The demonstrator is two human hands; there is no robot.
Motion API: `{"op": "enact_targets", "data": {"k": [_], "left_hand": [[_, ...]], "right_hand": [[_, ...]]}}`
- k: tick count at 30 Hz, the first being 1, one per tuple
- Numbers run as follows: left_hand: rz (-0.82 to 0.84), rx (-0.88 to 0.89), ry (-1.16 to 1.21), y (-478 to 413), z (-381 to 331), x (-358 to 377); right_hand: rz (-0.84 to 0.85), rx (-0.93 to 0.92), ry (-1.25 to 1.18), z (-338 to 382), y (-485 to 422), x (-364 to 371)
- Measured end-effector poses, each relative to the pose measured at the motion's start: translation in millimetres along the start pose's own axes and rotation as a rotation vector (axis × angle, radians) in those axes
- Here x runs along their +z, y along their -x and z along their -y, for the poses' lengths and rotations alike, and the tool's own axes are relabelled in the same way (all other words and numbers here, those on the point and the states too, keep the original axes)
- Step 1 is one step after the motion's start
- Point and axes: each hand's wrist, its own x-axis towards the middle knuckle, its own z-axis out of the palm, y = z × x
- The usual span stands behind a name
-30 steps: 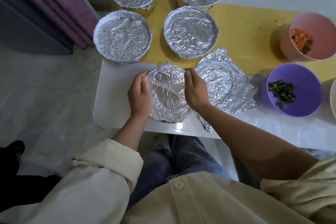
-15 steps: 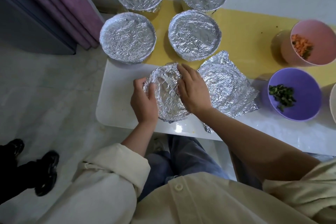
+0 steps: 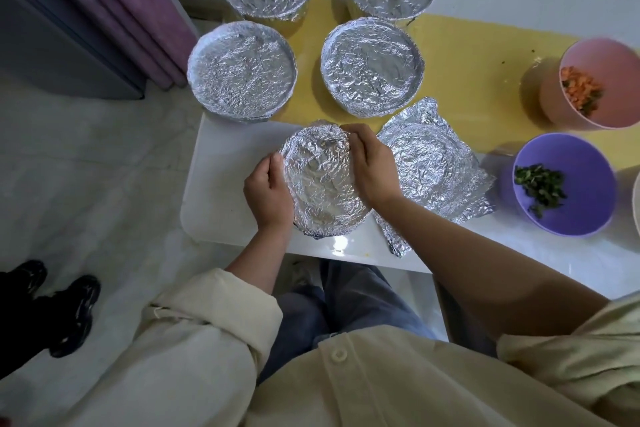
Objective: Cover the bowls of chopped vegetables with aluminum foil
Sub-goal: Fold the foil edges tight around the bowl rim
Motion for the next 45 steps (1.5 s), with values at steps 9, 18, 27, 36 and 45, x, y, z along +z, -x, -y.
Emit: {"op": "enact_targets", "data": {"k": [9,18,27,36,45], "left_hand": [[0.201,-0.027,-0.1,0.3,-6.4,-10.4],[0.079,0.055,-0.143,4.5,-2.1,-5.7],[0.155,-0.045,-0.059,-0.9,-1.7,-6.5],[-0.02,-0.058,-0.179,8.9,-7.1,-17.2],[0.013,0.087,-0.323,4.8,-5.6,-19.1]], "right_hand": [[-0.079,-0.219,0.325,8.6,-4.6,-10.1],[0.04,-0.241,0.265,14.8,-19.1,3.7],[-0.003,-0.229,0.19,13.6,-18.7,5.5],[0.028,-0.228,0.172,20.1,-15.7,-1.8],[0.031,0.074,-0.131,21.1,-23.3,1.5]]}}
